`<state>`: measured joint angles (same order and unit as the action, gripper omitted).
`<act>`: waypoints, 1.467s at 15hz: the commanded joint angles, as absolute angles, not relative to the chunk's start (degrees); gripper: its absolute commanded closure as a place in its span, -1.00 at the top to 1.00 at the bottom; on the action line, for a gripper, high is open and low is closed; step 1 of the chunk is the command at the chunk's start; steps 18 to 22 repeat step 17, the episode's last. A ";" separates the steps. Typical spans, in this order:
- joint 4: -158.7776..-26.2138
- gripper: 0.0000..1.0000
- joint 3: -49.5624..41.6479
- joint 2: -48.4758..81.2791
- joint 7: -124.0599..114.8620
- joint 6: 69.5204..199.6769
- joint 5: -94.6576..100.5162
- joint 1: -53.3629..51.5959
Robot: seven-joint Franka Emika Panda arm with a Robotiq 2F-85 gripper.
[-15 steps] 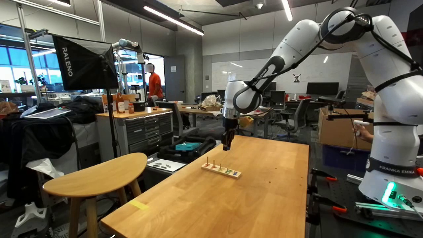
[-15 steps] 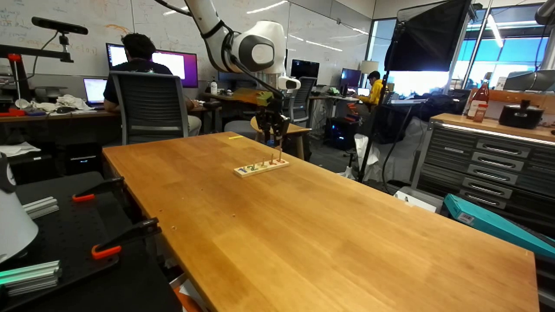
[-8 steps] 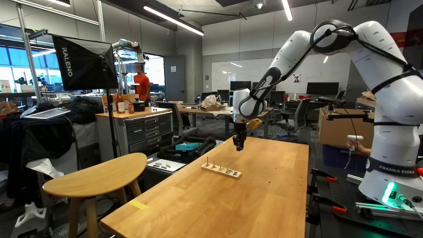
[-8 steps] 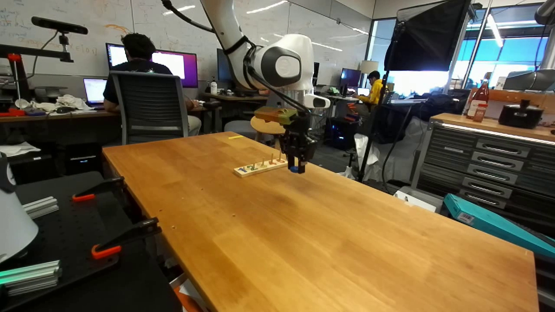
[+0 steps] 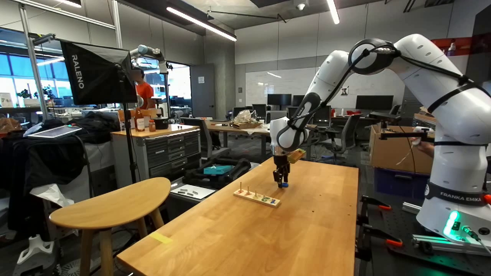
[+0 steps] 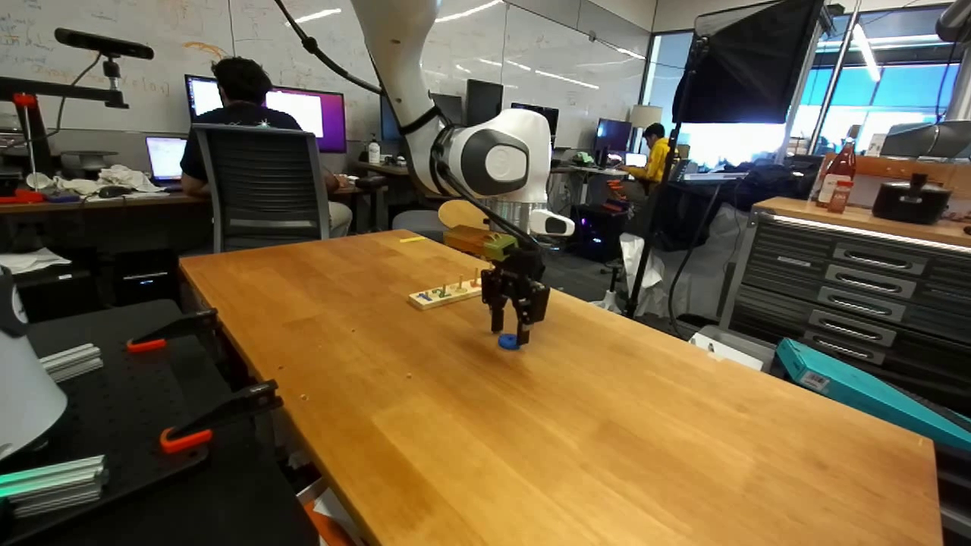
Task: Pick the green ring on the wooden object and put it on the table
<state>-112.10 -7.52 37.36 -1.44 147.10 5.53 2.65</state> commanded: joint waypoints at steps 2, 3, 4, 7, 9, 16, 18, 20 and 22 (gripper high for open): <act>-114.50 1.00 -4.53 26.96 0.46 141.20 6.69 0.10; -114.81 1.00 -3.85 24.65 0.82 139.66 6.82 -0.48; -115.06 1.00 -2.72 22.22 1.67 137.61 6.23 -0.66; -115.35 0.99 -1.13 14.27 1.67 127.94 5.54 -1.56; -116.34 0.98 -1.35 8.59 0.73 120.85 6.64 -1.50; -115.93 1.00 -1.38 2.11 0.90 111.36 5.74 -0.29; -116.38 1.00 -1.37 1.80 0.91 111.36 5.74 -0.29; -116.38 1.00 -1.37 1.80 0.91 111.36 5.74 -0.29; -116.38 1.00 -1.37 1.80 0.91 111.36 5.74 -0.29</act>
